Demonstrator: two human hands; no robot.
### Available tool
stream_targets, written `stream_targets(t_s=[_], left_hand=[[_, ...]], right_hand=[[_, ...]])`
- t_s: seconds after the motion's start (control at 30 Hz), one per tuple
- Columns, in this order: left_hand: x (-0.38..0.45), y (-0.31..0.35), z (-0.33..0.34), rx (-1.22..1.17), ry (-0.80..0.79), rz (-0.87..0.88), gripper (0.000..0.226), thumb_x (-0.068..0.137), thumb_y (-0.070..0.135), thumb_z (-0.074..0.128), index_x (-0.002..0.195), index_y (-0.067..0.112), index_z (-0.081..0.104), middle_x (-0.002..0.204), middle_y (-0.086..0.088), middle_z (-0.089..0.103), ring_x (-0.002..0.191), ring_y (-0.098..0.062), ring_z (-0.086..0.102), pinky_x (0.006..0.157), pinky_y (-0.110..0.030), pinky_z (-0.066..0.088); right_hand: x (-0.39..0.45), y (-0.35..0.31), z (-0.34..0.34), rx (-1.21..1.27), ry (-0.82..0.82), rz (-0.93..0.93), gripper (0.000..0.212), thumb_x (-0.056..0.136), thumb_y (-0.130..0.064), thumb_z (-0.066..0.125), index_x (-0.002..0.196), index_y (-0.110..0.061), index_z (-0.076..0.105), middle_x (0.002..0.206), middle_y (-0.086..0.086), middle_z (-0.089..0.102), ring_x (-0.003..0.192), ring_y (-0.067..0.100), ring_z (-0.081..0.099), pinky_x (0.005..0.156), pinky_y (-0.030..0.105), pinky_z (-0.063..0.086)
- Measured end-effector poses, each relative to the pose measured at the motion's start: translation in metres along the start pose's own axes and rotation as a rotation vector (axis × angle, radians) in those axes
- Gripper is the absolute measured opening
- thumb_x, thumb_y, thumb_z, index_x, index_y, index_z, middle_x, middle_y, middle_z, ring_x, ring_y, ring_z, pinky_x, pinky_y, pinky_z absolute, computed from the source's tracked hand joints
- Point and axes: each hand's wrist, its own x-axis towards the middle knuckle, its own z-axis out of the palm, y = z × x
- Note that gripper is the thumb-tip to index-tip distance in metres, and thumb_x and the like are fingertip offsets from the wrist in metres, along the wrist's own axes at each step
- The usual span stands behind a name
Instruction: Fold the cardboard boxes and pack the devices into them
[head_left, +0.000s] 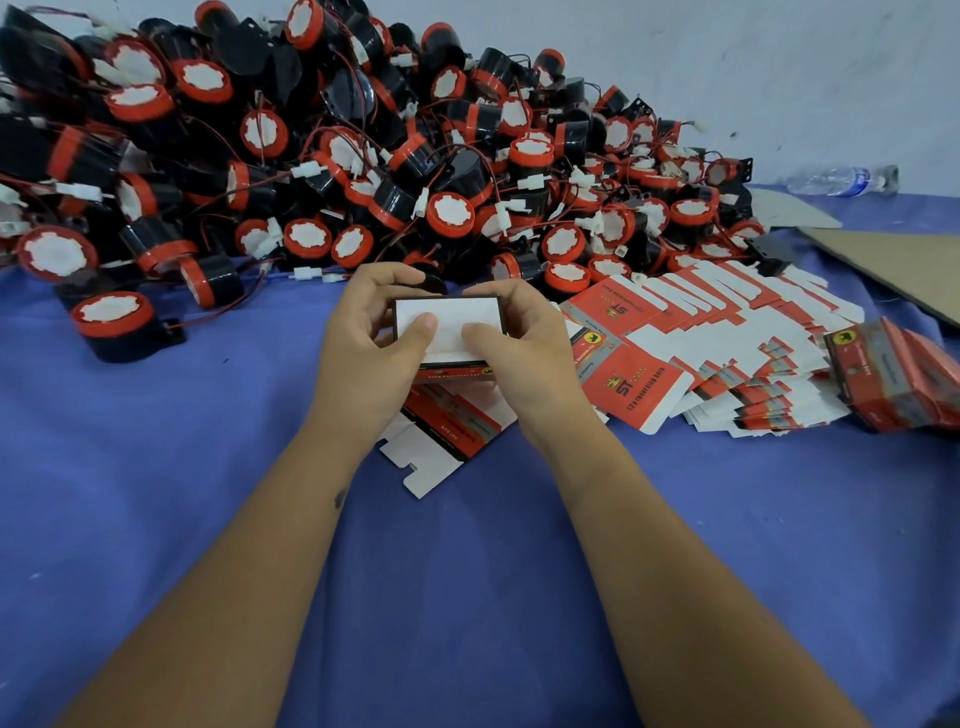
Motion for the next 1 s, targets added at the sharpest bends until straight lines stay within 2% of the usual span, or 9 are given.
stream_targets(t_s=[0.13, 0.23, 0.4, 0.5, 0.57, 0.63, 0.77, 0.9, 1.0], left_hand=[[-0.002, 0.001, 0.0, -0.014, 0.008, -0.003, 0.032, 0.089, 0.01, 0.064, 0.109, 0.036, 0.059, 0.108, 0.004, 0.07, 0.1, -0.014, 0.067, 0.084, -0.039, 0.057], [-0.001, -0.003, 0.0, 0.027, -0.024, -0.081, 0.033, 0.09, 0.024, 0.064, 0.119, 0.039, 0.059, 0.121, 0.013, 0.065, 0.11, -0.008, 0.063, 0.088, -0.028, 0.054], [-0.002, -0.009, 0.005, 0.084, -0.163, -0.194, 0.04, 0.102, 0.034, 0.052, 0.138, 0.048, 0.044, 0.133, 0.033, 0.052, 0.124, 0.005, 0.051, 0.107, -0.032, 0.045], [0.0, -0.007, 0.005, 0.099, -0.217, -0.156, 0.041, 0.105, 0.046, 0.036, 0.144, 0.055, 0.03, 0.153, 0.03, 0.028, 0.138, 0.015, 0.025, 0.123, -0.04, 0.022], [0.001, -0.007, 0.005, 0.126, -0.23, -0.116, 0.045, 0.097, 0.054, 0.03, 0.141, 0.06, 0.022, 0.162, 0.022, 0.017, 0.148, 0.005, 0.011, 0.125, -0.044, 0.013], [0.0, -0.007, 0.006, 0.127, -0.211, -0.097, 0.051, 0.092, 0.058, 0.029, 0.141, 0.06, 0.016, 0.165, 0.019, 0.009, 0.151, -0.001, 0.002, 0.126, -0.043, 0.009], [-0.001, -0.011, 0.005, 0.046, -0.203, -0.165, 0.074, 0.088, 0.066, 0.036, 0.155, 0.046, 0.014, 0.149, 0.03, 0.037, 0.139, -0.001, 0.039, 0.116, -0.038, 0.034], [0.001, -0.015, 0.002, 0.038, -0.016, -0.208, 0.036, 0.087, 0.053, 0.06, 0.121, 0.045, 0.054, 0.103, 0.029, 0.069, 0.096, 0.004, 0.067, 0.079, -0.022, 0.052], [0.007, -0.019, -0.002, -0.052, 0.209, -0.237, 0.026, 0.088, 0.042, 0.071, 0.107, 0.037, 0.055, 0.102, 0.017, 0.07, 0.089, 0.003, 0.069, 0.078, -0.026, 0.055]], right_hand=[[-0.001, -0.001, 0.0, -0.022, 0.003, -0.014, 0.027, 0.086, -0.001, 0.059, 0.096, -0.026, 0.065, 0.093, -0.003, 0.065, 0.077, 0.002, 0.063, 0.063, 0.021, 0.054], [-0.004, -0.002, 0.001, 0.067, -0.038, 0.054, 0.017, 0.086, -0.021, 0.057, 0.1, -0.024, 0.067, 0.102, -0.003, 0.066, 0.091, 0.009, 0.064, 0.073, 0.025, 0.055], [-0.004, -0.001, 0.007, -0.127, 0.093, 0.091, 0.021, 0.087, -0.051, 0.043, 0.098, -0.049, 0.061, 0.132, -0.009, 0.039, 0.128, 0.007, 0.029, 0.099, 0.025, 0.025], [-0.002, -0.003, 0.002, -0.104, 0.109, 0.122, 0.016, 0.097, -0.04, 0.048, 0.093, -0.043, 0.063, 0.122, -0.01, 0.048, 0.119, 0.005, 0.041, 0.094, 0.024, 0.031], [-0.003, -0.004, 0.002, -0.004, 0.12, 0.076, 0.016, 0.094, -0.026, 0.052, 0.089, -0.028, 0.067, 0.108, -0.011, 0.061, 0.1, -0.002, 0.054, 0.082, 0.018, 0.042], [-0.005, -0.005, 0.003, 0.018, 0.168, -0.003, 0.015, 0.089, -0.014, 0.056, 0.086, -0.023, 0.067, 0.111, -0.001, 0.06, 0.104, 0.007, 0.055, 0.085, 0.023, 0.047], [-0.008, -0.005, 0.006, -0.108, 0.187, -0.229, 0.022, 0.08, 0.005, 0.053, 0.091, -0.011, 0.063, 0.119, 0.002, 0.052, 0.114, 0.009, 0.049, 0.08, 0.022, 0.048], [-0.004, -0.001, 0.007, -0.24, 0.161, -0.349, 0.031, 0.08, 0.002, 0.056, 0.108, -0.01, 0.061, 0.127, 0.0, 0.048, 0.121, 0.008, 0.048, 0.097, 0.03, 0.047], [0.024, -0.001, -0.007, -0.223, 0.34, -0.269, 0.033, 0.085, 0.0, 0.056, 0.109, -0.023, 0.057, 0.117, -0.003, 0.052, 0.107, 0.008, 0.054, 0.091, 0.028, 0.048]])
